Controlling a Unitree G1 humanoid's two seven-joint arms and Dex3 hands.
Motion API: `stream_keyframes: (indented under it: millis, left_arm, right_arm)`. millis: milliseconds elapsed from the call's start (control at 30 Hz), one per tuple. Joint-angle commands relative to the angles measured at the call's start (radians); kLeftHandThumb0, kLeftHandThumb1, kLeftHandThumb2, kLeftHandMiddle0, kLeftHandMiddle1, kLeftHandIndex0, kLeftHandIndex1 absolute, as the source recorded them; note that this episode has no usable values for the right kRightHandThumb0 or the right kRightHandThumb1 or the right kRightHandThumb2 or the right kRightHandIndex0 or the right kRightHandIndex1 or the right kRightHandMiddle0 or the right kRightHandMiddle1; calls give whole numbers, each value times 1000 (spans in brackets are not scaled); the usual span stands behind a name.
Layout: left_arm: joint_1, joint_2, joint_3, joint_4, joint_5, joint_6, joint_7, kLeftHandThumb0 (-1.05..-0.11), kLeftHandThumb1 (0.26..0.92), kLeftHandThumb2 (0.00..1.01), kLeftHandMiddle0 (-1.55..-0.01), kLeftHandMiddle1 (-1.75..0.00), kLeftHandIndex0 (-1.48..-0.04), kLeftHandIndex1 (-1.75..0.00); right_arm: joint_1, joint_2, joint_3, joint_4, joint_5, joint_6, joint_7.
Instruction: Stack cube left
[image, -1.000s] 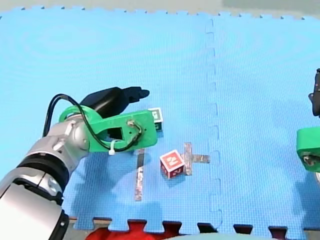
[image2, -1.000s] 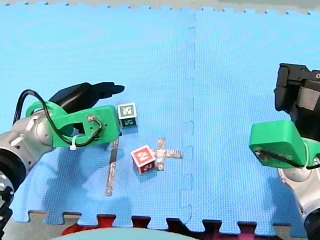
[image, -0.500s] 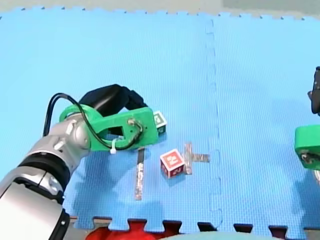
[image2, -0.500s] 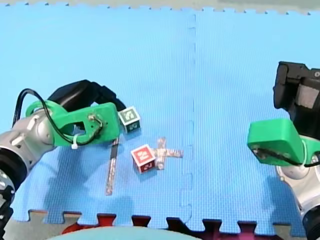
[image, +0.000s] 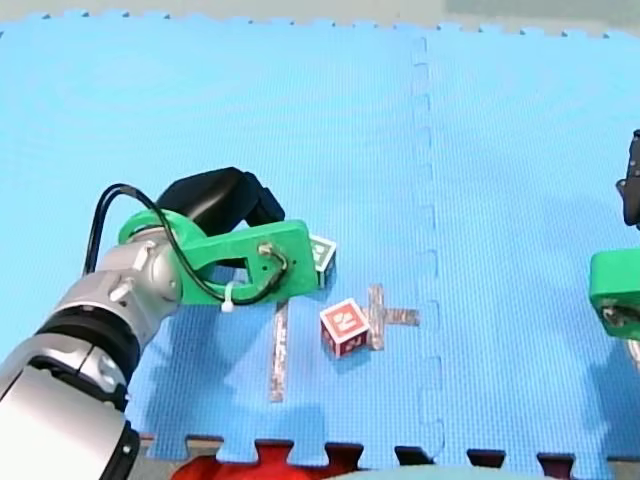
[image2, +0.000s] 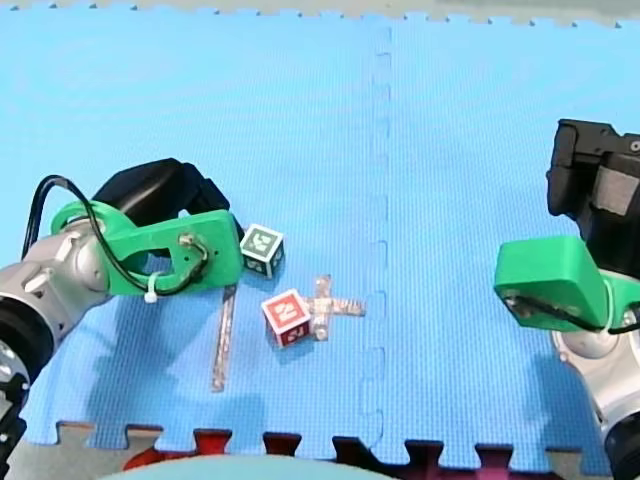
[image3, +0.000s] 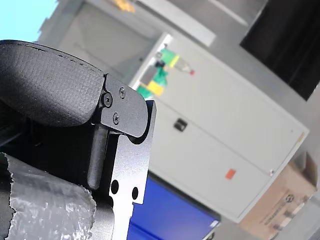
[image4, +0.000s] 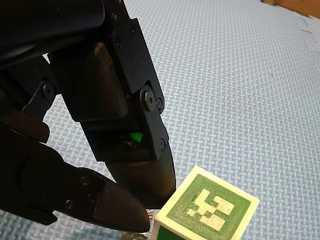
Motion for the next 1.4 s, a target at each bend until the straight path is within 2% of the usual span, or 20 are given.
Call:
stream_keyframes:
  millis: [0, 267, 300, 333, 367, 400, 433, 500, 667, 1033, 1233, 1367]
  left_arm:
    - [-2, 5, -4, 1, 4, -3, 6, -464, 778, 4, -950, -1746, -1350, -25]
    - [-2, 5, -8, 2, 7, -5, 8, -467, 777, 2, -947, -1746, -1344, -16]
    - [-3, 6, -7, 2, 5, -6, -4, -483, 766, 2, -947, -1746, -1255, -8]
    - [-5, 8, -3, 3, 0, -8, -29, -588, 756, 6, -945, -1746, -1040, -4]
    - [-7, 11, 1, 4, -6, -11, -58, -738, 757, 9, -943, -1746, -836, -4]
    - [-9, 13, 5, 5, -12, -16, -83, -889, 791, 21, -933, -1746, -633, -2]
    - [-9, 15, 13, 4, -22, -22, -105, -983, 838, 36, -913, -1746, -451, 0]
    - [-6, 15, 39, 3, -52, -38, -148, -1031, 870, 38, -870, -1746, -346, -2]
    - [-6, 10, 57, 0, -76, -45, -185, -1048, 873, 18, -817, -1746, -336, -14]
    - [-12, 5, 78, -3, -96, -43, -219, -1044, 806, 0, -822, -1746, -294, 0]
    - [-23, -10, 80, -6, -100, -36, -224, -1013, 788, 0, -851, -1746, -306, -6]
    - [-19, -27, 110, -6, -135, -40, -254, -983, 775, 0, -872, -1746, -376, -37]
  right_arm:
    - [1, -2, -2, -3, 1, 2, -3]
    - [-1, -4, -2, 0, -2, -2, -8]
    - [-1, -4, -1, 0, -3, -2, -9]
    - [-1, -4, -1, 0, -3, -3, -9]
    - [-1, -4, -1, 1, -4, -3, -10]
    - [-2, -4, -1, 1, -4, -3, -10]
    - [-2, -3, -1, 1, -4, -3, -10]
    - [-2, -2, -1, 0, -5, 0, -11]
    - [-2, 2, 0, -3, -9, 6, -14]
    - [3, 6, 1, -18, -11, 20, -17]
    - [6, 9, 3, -27, -14, 24, -20]
    - [12, 9, 0, -37, -13, 23, -22]
